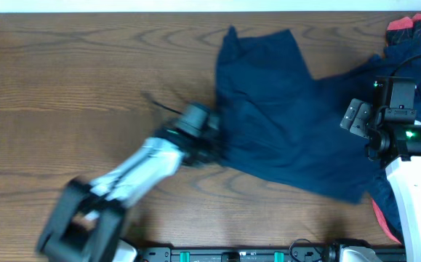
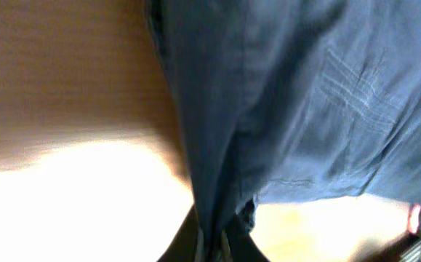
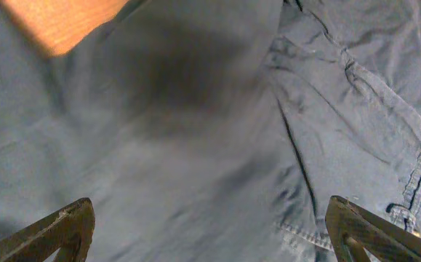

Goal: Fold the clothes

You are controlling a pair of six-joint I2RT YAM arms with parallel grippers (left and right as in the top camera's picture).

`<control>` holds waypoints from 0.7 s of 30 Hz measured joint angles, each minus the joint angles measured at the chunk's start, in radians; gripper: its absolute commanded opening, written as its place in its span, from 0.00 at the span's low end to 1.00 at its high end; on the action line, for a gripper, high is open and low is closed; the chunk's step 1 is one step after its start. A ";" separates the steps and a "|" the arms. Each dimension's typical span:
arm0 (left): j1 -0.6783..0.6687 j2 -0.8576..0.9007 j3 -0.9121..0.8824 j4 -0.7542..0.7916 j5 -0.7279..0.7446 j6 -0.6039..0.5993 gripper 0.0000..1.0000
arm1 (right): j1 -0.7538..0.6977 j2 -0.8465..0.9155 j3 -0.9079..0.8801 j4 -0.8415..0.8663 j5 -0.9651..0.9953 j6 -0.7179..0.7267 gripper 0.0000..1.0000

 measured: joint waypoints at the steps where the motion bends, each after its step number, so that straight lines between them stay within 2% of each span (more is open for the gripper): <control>1: 0.087 -0.054 0.000 -0.033 -0.024 0.037 0.06 | 0.000 0.000 0.000 0.001 0.000 0.000 0.99; 3: 0.238 -0.132 0.000 -0.056 -0.060 0.096 0.06 | 0.000 0.000 0.000 0.000 0.000 0.000 0.99; 4: 0.309 -0.163 0.000 -0.059 -0.075 0.117 0.17 | 0.000 0.000 0.000 0.000 -0.001 0.000 0.99; 5: 0.378 -0.190 0.000 -0.059 -0.089 0.140 0.45 | 0.000 0.000 0.000 0.001 -0.001 0.000 0.99; 6: 0.454 -0.215 0.000 -0.060 -0.104 0.155 0.80 | 0.000 0.000 0.000 0.001 -0.001 0.000 0.99; 7: 0.515 -0.232 0.000 -0.063 -0.107 0.154 0.98 | 0.000 0.000 0.000 0.000 -0.001 0.000 0.99; 10: 0.661 -0.252 0.000 -0.117 -0.065 0.154 0.98 | 0.000 0.000 0.000 0.000 -0.002 0.000 0.99; 13: 0.694 -0.251 -0.001 -0.238 0.013 0.153 0.98 | 0.000 0.000 0.000 -0.001 -0.002 0.000 0.99; 18: 0.628 -0.251 -0.004 -0.448 0.097 0.156 0.98 | 0.000 0.000 0.000 -0.003 -0.013 0.000 0.99; 21: 0.552 -0.251 -0.008 -0.503 0.118 0.157 0.98 | 0.000 0.002 0.000 -0.001 -0.016 0.000 0.99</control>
